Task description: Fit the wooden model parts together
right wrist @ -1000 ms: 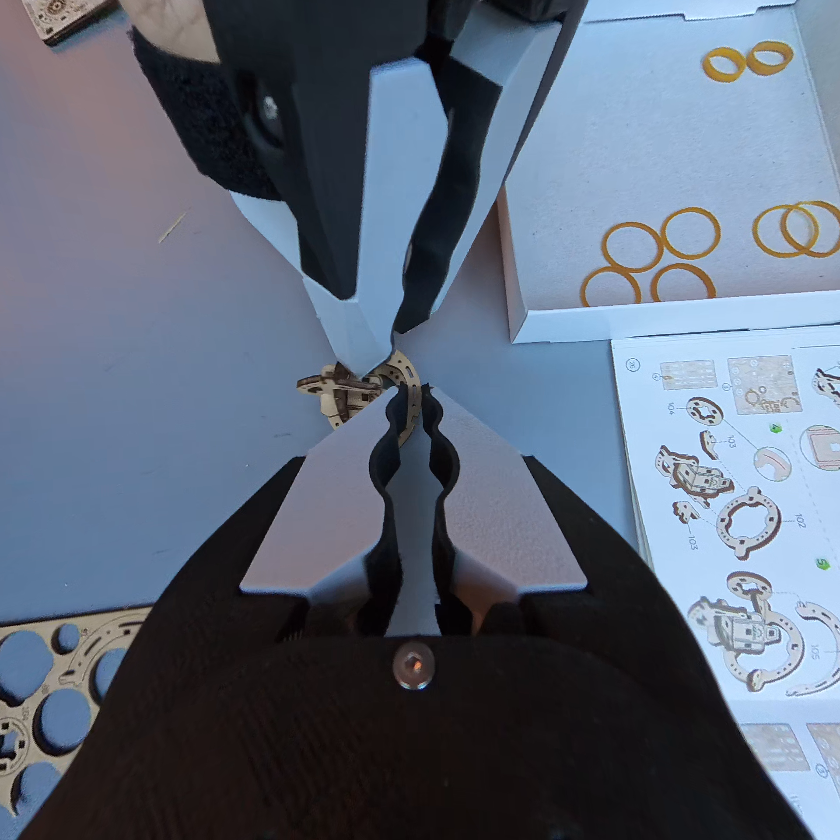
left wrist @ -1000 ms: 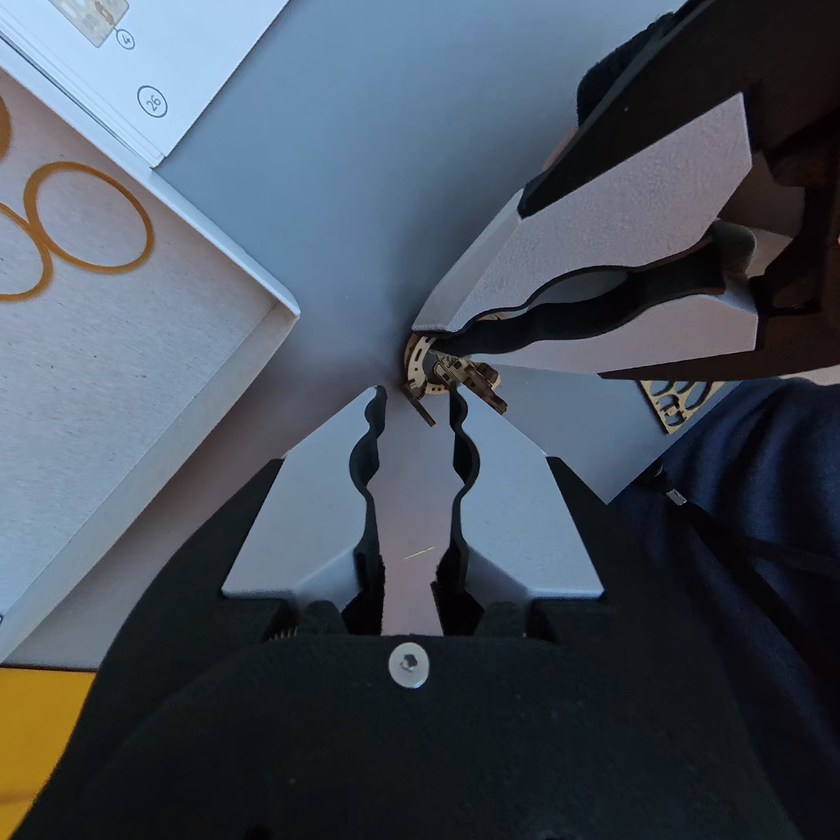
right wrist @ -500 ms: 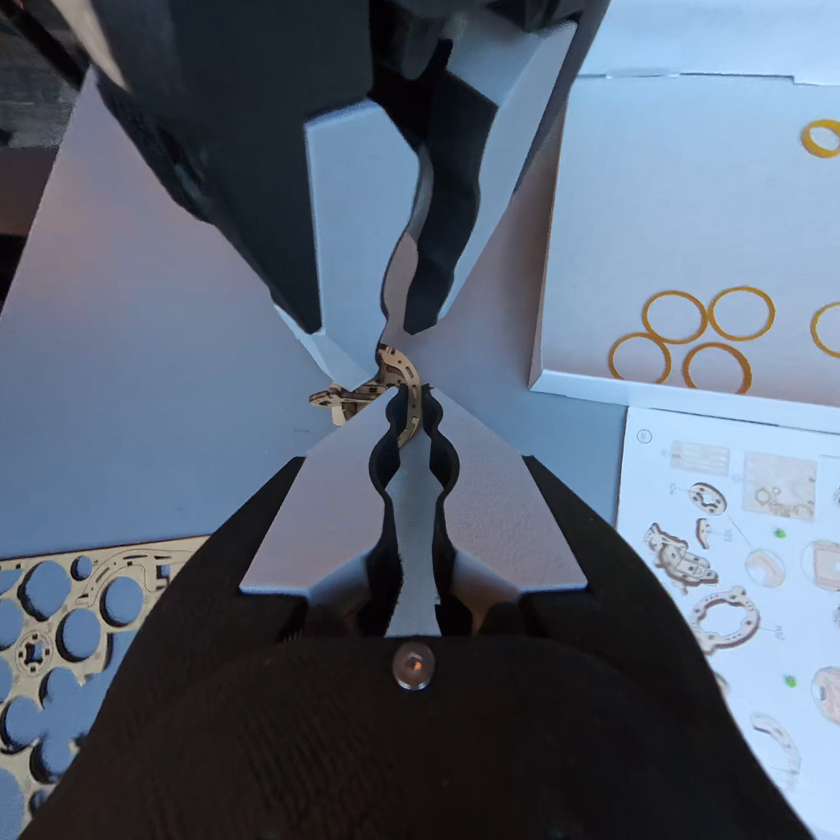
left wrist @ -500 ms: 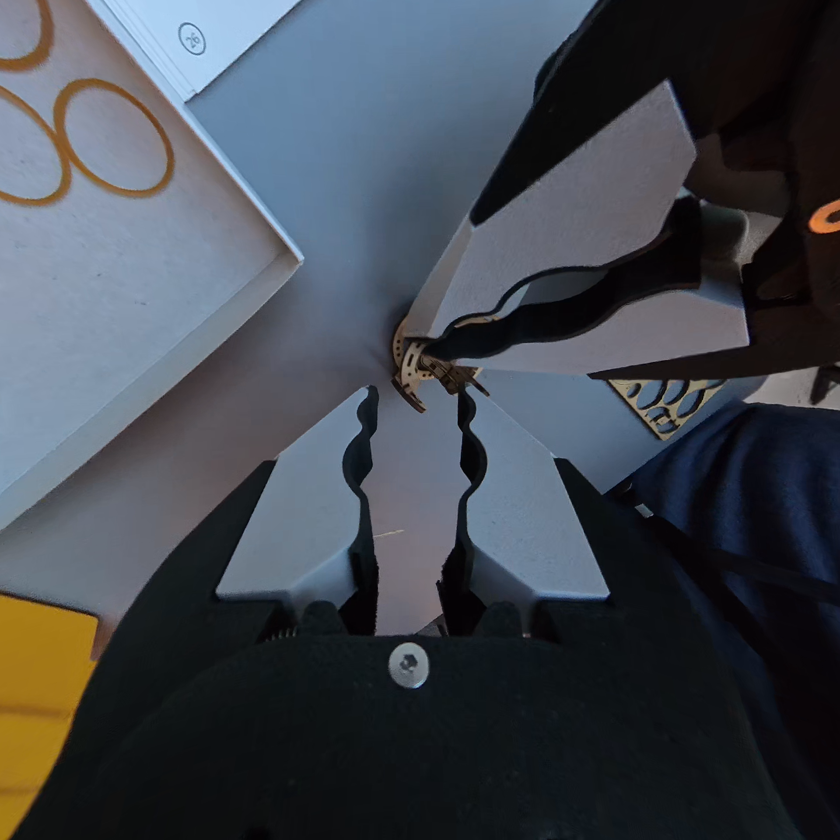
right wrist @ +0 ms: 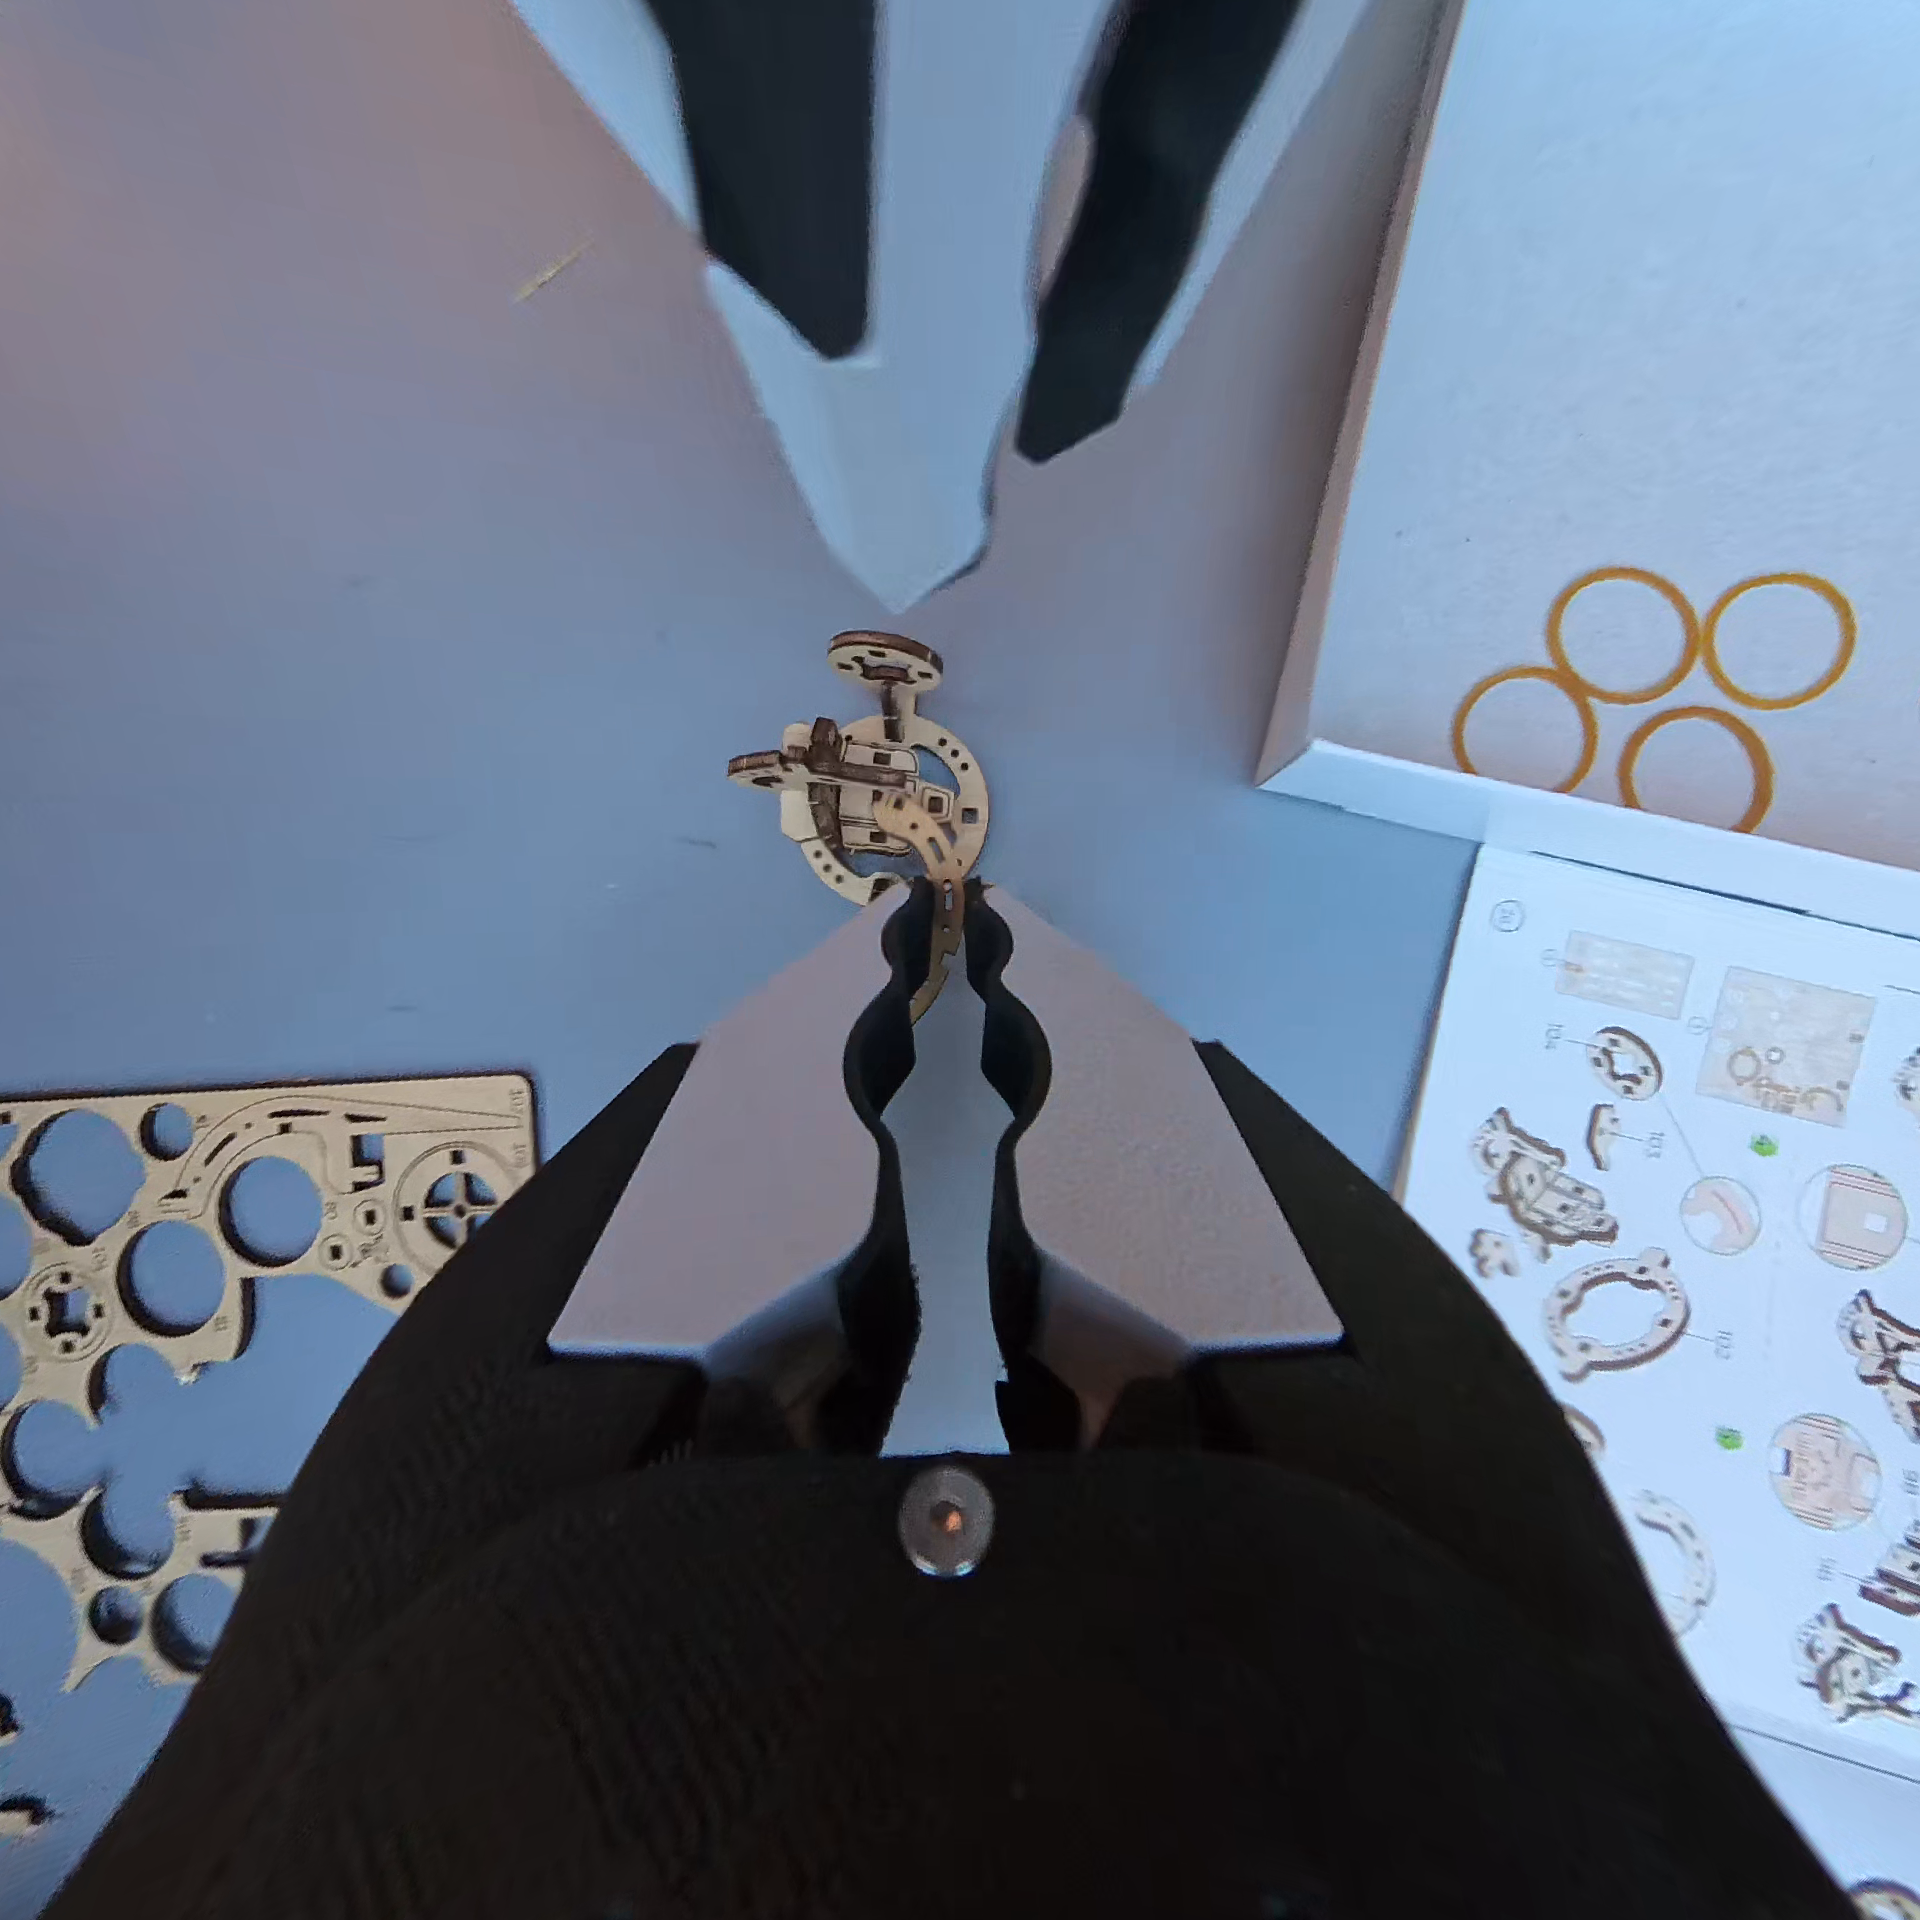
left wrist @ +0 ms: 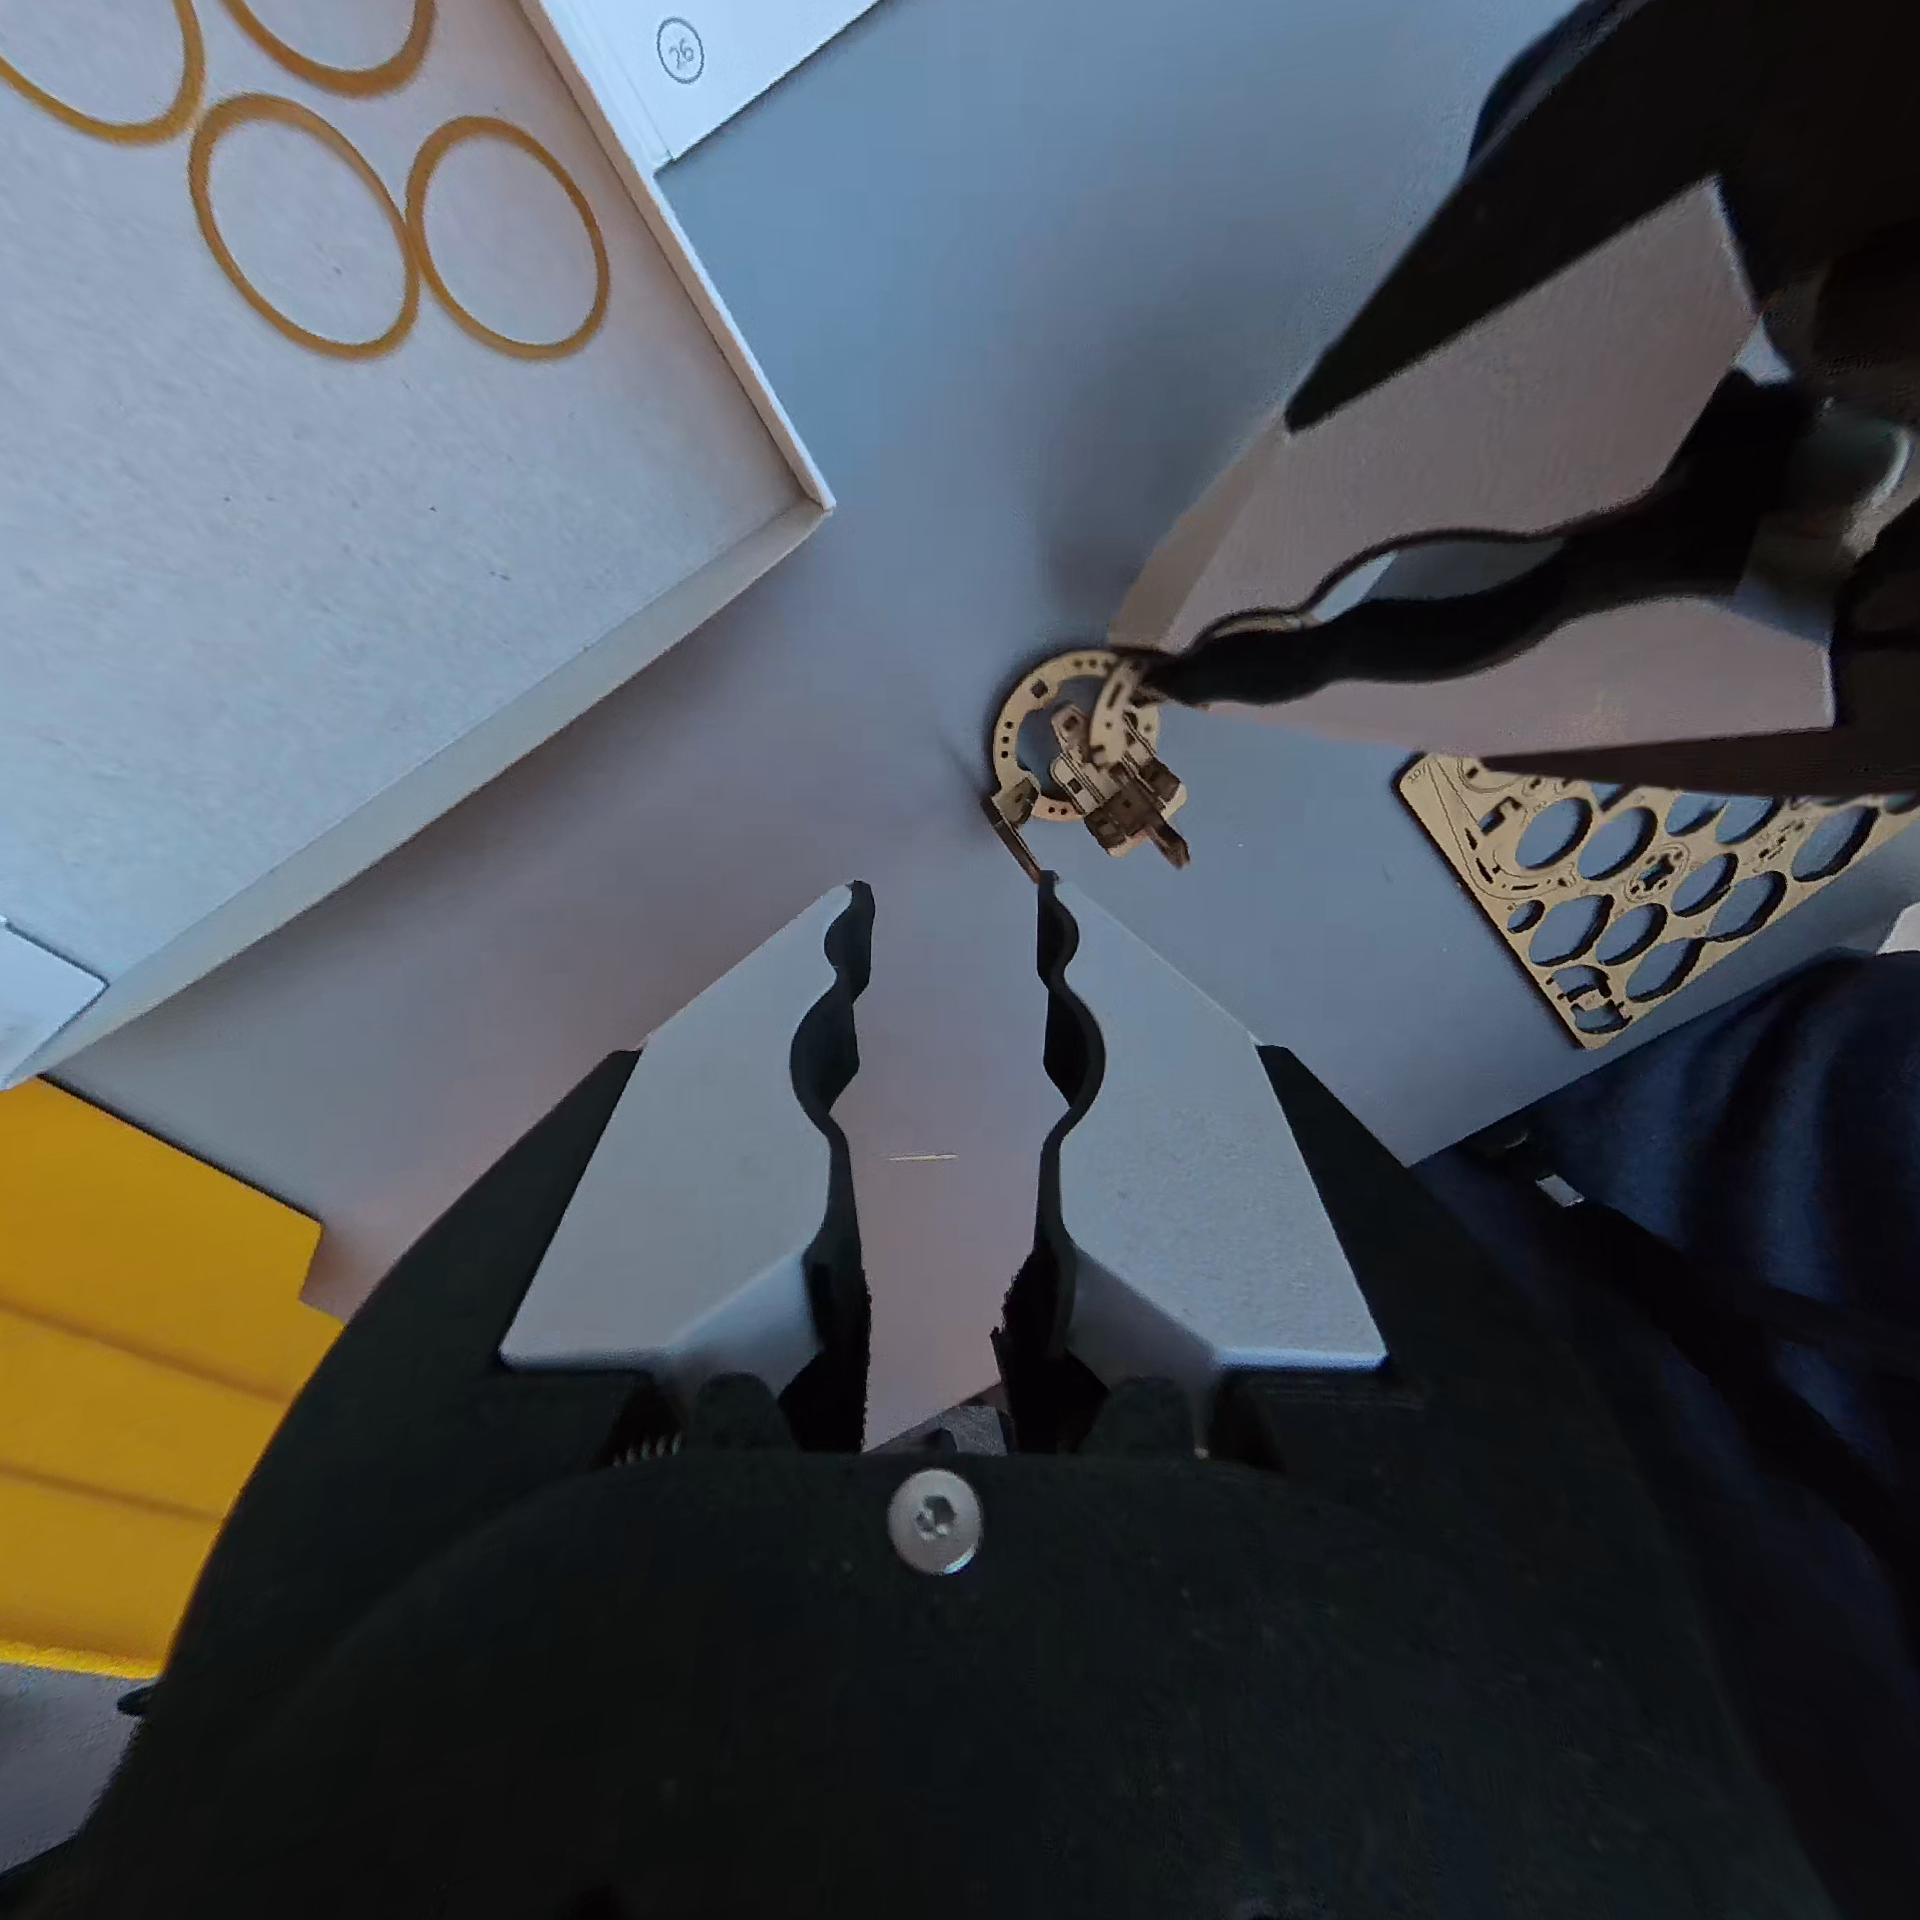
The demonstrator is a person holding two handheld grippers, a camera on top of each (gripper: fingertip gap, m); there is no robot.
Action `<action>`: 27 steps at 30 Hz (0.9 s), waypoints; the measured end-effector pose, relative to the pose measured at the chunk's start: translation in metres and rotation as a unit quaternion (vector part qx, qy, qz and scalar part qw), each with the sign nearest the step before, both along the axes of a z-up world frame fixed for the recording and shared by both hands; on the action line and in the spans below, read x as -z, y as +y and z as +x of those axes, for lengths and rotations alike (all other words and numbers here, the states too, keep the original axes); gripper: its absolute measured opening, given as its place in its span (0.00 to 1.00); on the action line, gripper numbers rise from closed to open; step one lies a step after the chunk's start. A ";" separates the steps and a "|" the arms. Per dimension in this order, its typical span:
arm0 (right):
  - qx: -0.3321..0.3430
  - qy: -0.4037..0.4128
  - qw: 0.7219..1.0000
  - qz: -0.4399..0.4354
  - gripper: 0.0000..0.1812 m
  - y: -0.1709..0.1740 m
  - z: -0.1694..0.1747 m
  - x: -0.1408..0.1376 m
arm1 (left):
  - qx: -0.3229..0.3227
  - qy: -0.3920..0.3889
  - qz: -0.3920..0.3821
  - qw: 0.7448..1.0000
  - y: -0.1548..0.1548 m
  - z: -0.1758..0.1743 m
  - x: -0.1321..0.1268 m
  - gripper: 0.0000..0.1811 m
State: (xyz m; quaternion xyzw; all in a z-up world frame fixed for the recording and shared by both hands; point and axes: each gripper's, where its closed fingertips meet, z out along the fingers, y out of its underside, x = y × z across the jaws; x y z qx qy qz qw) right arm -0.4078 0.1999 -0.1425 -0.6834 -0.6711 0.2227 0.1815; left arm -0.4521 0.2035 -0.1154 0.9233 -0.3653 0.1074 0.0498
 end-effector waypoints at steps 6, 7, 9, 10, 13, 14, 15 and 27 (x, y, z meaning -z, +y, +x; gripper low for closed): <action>0.033 -0.004 0.999 -0.028 0.03 -0.019 0.001 -0.007 | 0.007 0.003 0.008 1.000 0.002 0.005 -0.003 0.17; 0.044 -0.008 0.998 -0.038 0.03 -0.023 0.003 -0.007 | 0.009 0.003 0.008 1.000 0.002 0.005 -0.003 0.17; 0.066 -0.009 0.997 -0.039 0.03 -0.028 0.003 -0.008 | 0.013 0.005 0.012 1.000 0.001 0.004 -0.003 0.16; 0.084 -0.010 0.996 -0.040 0.03 -0.029 0.004 -0.008 | 0.015 0.005 0.014 1.000 0.000 0.003 -0.003 0.16; 0.112 -0.005 0.992 -0.049 0.02 -0.038 0.003 -0.012 | 0.015 0.006 0.011 1.000 -0.003 0.002 -0.002 0.16; 0.121 -0.004 0.991 -0.055 0.03 -0.042 0.003 -0.013 | 0.014 0.004 0.010 1.000 -0.004 0.002 -0.002 0.16; 0.122 -0.002 0.991 -0.063 0.03 -0.048 0.002 -0.014 | 0.015 0.003 0.009 1.000 -0.006 0.002 -0.002 0.16; 0.216 0.024 0.975 -0.047 0.03 -0.043 0.016 -0.013 | 0.110 -0.080 0.030 0.990 -0.024 0.036 -0.009 0.16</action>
